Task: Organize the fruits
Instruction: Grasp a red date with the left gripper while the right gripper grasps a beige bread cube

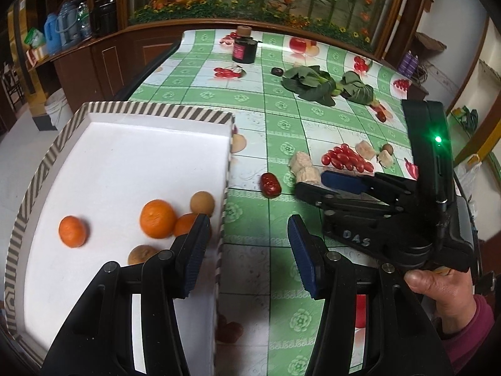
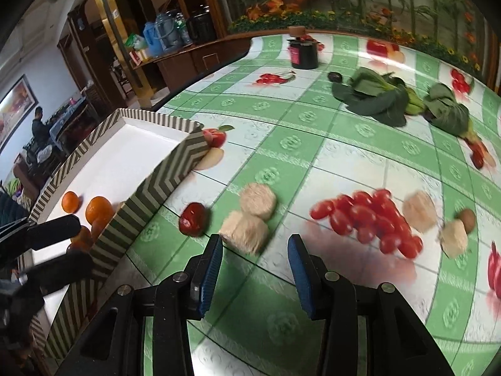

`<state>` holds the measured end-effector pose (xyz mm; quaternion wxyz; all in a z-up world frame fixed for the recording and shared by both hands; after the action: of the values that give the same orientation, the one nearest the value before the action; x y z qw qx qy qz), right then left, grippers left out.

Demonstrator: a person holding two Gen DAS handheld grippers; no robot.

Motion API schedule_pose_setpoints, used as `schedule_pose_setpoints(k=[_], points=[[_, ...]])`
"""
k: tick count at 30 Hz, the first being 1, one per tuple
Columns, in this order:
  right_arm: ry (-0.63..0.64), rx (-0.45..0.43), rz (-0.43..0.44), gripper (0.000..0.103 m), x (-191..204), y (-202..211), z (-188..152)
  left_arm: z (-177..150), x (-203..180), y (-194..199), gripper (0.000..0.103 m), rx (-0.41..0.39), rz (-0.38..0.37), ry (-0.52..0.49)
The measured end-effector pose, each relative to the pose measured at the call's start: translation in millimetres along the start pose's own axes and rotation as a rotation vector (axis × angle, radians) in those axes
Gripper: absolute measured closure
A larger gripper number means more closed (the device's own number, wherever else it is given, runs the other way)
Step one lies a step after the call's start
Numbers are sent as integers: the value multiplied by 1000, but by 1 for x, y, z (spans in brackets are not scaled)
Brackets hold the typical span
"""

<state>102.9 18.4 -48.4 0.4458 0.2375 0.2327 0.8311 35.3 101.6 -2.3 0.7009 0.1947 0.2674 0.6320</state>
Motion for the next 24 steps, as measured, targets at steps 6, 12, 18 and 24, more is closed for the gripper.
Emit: schedule_pose_setpoints(k=[6,12,18,24], points=[[7,-17,43,69,5,-3,1,5,-9,-10,51,11,1,-24],[-39,-29,22,69,-13,19,-3,5,-23,-28,51,55,-10,-48],[-136,-84,-7,69,-46,47,-3,4,-34,-53,51,97,-12,-61],[-170,-97,18,69,-53,52,-4,3,-37,-75,51,128,4,-86]])
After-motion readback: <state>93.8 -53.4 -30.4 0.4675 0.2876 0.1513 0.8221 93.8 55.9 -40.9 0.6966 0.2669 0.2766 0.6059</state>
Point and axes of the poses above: each gripper's, at about its wrist camera, not at the fingertips, and y roughly against the way its jaws point, x to its left, z to its top, the point moved 8 cm from there along -y, roughly the way its jaws point, and after that the axes turned 15 degrees about -x, right-handed, at the moved point
